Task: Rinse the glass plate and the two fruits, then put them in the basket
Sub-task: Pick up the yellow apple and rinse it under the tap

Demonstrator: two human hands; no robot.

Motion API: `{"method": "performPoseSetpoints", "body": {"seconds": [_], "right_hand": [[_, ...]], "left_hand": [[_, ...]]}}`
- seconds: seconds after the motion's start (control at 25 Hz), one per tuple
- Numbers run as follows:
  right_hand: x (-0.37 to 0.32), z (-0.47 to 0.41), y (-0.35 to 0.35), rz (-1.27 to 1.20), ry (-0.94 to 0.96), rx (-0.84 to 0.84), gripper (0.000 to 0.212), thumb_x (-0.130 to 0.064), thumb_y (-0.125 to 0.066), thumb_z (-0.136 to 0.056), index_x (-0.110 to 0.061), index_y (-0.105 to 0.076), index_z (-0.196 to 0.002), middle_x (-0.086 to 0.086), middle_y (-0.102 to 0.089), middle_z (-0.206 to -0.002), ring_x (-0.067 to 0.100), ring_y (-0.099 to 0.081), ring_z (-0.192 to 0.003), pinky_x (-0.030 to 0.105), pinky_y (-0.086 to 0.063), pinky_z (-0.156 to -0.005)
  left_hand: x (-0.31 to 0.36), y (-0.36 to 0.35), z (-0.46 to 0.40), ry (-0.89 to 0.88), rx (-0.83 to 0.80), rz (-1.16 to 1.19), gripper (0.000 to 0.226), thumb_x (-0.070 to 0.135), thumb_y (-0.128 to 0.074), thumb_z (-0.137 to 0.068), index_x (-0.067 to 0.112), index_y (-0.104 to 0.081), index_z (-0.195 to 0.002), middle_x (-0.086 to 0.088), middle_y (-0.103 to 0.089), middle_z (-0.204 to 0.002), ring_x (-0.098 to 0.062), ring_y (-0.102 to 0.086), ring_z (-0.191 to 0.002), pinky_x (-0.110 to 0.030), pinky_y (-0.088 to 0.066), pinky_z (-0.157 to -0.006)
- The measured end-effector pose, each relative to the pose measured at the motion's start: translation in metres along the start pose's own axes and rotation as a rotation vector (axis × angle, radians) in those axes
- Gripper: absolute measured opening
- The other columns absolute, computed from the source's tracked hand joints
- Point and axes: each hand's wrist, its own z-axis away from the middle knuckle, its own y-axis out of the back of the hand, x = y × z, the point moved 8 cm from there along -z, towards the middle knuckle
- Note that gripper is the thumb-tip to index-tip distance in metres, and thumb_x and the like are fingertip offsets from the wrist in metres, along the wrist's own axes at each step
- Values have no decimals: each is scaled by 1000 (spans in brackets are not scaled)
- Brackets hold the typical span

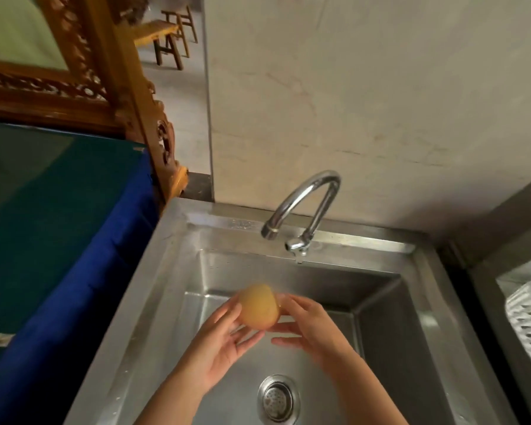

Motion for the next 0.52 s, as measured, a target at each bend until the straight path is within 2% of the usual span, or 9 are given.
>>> {"method": "performPoseSetpoints", "body": {"seconds": [0.08, 0.16, 0.24, 0.32, 0.52], "right_hand": [[3, -19, 29, -65, -35, 66, 32, -35, -50, -91, -14, -63, -113, 9, -70, -104, 25, -70, -91, 33, -57, -66], [5, -41, 52, -316, -56, 183, 34, -26, -44, -95, -12, -51, -125, 15, -58, -129, 30, -58, -115, 37, -51, -84], [1, -59, 59, -547, -71, 198, 45, -19, -36, -98, -6, -34, -140, 17, -40, -146, 31, -41, -133, 40, -37, -104], [-8, -69, 58, -639, -74, 162, 48, -16, -32, -98, -1, -25, -144, 18, -34, -150, 31, -36, -137, 40, -29, -112], [-36, -70, 53, -704, -101, 112, 45, -8, -30, -96, 6, -31, -139, 21, -37, -147, 32, -40, -134, 40, -29, -114]], "left_hand": [[-14, -3, -16, -16, 43, 55, 36, 20, -61, -74, 15, -61, -109, -15, -75, -99, -25, -72, -88, -34, -59, -64], [-18, -1, -26, -43, 92, 96, 26, 17, -59, -78, 14, -62, -103, -14, -76, -93, -24, -73, -84, -34, -60, -62], [-18, 4, -33, -70, 138, 128, 21, 16, -56, -82, 13, -62, -102, -14, -76, -91, -24, -74, -82, -33, -60, -61], [-17, 8, -35, -91, 160, 138, 27, 18, -59, -76, 14, -62, -102, -13, -77, -91, -23, -74, -82, -33, -60, -61], [-12, 6, -36, -126, 175, 150, 32, 18, -61, -71, 13, -63, -103, -14, -76, -92, -24, -73, -84, -33, -60, -62]]}}
